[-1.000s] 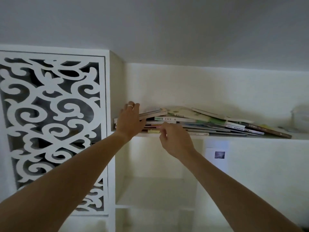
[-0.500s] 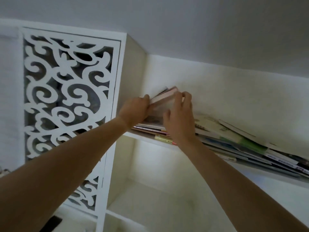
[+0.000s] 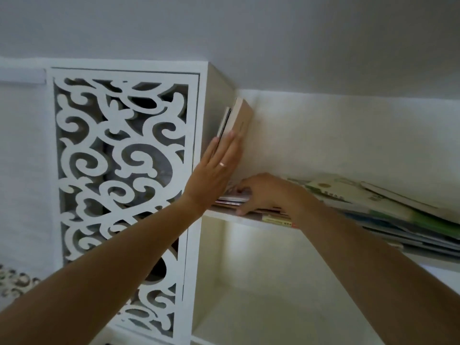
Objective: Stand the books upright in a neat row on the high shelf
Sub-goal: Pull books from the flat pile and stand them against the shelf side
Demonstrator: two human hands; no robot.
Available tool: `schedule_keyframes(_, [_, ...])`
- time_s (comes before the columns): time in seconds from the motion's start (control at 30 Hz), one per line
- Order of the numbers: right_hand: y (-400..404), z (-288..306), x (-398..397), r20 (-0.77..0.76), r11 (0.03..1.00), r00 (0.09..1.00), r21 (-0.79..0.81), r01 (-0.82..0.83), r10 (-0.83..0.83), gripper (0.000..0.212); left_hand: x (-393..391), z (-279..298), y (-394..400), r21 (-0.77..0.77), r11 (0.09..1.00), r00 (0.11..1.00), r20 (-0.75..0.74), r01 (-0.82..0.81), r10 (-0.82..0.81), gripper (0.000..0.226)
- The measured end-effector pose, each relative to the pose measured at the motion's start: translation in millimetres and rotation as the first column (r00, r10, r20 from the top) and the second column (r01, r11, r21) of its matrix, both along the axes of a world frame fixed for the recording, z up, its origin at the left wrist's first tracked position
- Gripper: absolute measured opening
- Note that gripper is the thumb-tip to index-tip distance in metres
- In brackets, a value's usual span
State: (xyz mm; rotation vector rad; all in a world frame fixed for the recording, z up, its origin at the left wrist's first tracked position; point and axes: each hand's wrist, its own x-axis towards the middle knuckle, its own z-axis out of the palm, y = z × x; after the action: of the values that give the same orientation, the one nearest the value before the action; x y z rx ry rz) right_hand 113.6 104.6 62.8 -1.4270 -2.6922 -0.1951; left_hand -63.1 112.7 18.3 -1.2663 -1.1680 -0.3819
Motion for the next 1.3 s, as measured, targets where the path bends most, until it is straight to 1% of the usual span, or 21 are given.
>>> schedule_keyframes(0.07, [-2,13,6,0.098,0.998,0.993,0.011,0.061,-0.062,0.080,-2,3,9,-0.143,0.988,0.993,-0.111,-0.052,0.037,0.043])
schedule_keyframes(0.13, [-5,18,8,0.151,0.996,0.986,0.053,0.069,-0.077,0.076,2,12,6,-0.237,0.948,0.973,-0.136,-0.212,0.184,0.032])
schedule_keyframes(0.2, [-8,19,9,0.166,0.992,0.984,0.116,0.041,-0.060,0.070,10,19,-2,-0.269,0.906,0.944,-0.137,-0.327,0.300,0.033])
schedule_keyframes(0.27, [-7,20,17,0.137,0.990,0.990,0.143,0.009,-0.029,0.069,14,22,-5,-0.284,0.891,0.934,-0.159,-0.354,0.320,0.037])
schedule_keyframes(0.37, [-3,27,42,0.048,0.993,0.998,0.119,0.025,-0.031,0.064,20,24,2,-0.332,0.899,0.959,-0.111,-0.284,0.262,0.037])
schedule_keyframes(0.43, [-1,33,64,0.067,0.962,0.978,0.206,0.180,-0.197,0.068,26,25,3,-0.373,0.915,0.983,0.033,-0.153,0.178,0.038])
schedule_keyframes(0.5, [1,34,88,0.133,0.849,0.865,0.309,0.428,-0.484,0.083,32,27,3,-0.365,0.929,0.982,0.146,-0.061,0.122,0.040])
schedule_keyframes(0.57, [1,34,107,0.135,0.741,0.735,0.247,0.625,-0.664,0.102,38,27,5,-0.358,0.933,0.971,0.209,-0.037,0.119,0.040])
schedule_keyframes(0.63, [-1,35,117,0.136,0.770,0.758,0.099,0.631,-0.638,0.104,44,26,8,-0.354,0.935,0.957,0.259,-0.031,0.130,0.039])
schedule_keyframes(0.73, [-12,47,122,0.180,0.865,0.847,0.080,0.495,-0.501,0.075,48,23,15,-0.341,0.940,0.939,0.315,-0.027,0.141,0.038])
schedule_keyframes(0.77, [-15,55,124,0.202,0.878,0.855,0.061,0.475,-0.477,0.071,49,22,17,-0.336,0.942,0.936,0.324,-0.022,0.137,0.038])
schedule_keyframes(0.83, [-15,68,137,0.271,0.839,0.803,0.029,0.544,-0.530,0.095,48,20,18,-0.321,0.947,0.933,0.334,-0.020,0.133,0.038])
schedule_keyframes(0.9, [-19,74,152,0.363,0.720,0.665,0.024,0.694,-0.653,0.127,48,19,19,-0.307,0.951,0.930,0.340,-0.030,0.139,0.038])
schedule_keyframes(0.93, [-22,75,158,0.403,0.671,0.614,0.001,0.741,-0.679,0.132,48,19,20,-0.307,0.951,0.927,0.346,-0.035,0.146,0.038])
schedule_keyframes(0.97, [-27,74,163,0.427,0.654,0.602,-0.034,0.756,-0.674,0.125,51,19,20,-0.314,0.949,0.922,0.355,-0.039,0.155,0.039])
schedule_keyframes(1.0, [-32,70,166,0.419,0.676,0.629,-0.048,0.735,-0.655,0.111,53,19,20,-0.320,0.947,0.916,0.367,-0.040,0.163,0.039])
schedule_keyframes(1.07, [-35,61,172,0.325,0.766,0.718,0.031,0.642,-0.616,0.083,58,22,21,-0.319,0.947,0.902,0.399,-0.030,0.163,0.039])
schedule_keyframes(1.17, [-39,56,174,-0.041,0.791,0.826,0.266,0.551,-0.562,0.051,62,25,22,-0.316,0.949,0.884,0.439,-0.014,0.160,0.037])
schedule_keyframes(1.2, [-41,55,172,-0.100,0.788,0.838,0.298,0.539,-0.536,0.045,62,25,22,-0.314,0.949,0.885,0.439,-0.009,0.153,0.037])
schedule_keyframes(1.23, [-42,54,168,-0.091,0.803,0.844,0.270,0.532,-0.529,0.044,60,25,21,-0.310,0.951,0.888,0.437,-0.002,0.144,0.037])
schedule_keyframes(1.3, [-45,47,158,0.060,0.812,0.812,0.123,0.571,-0.580,0.052,56,24,20,-0.305,0.952,0.893,0.433,0.018,0.121,0.036])
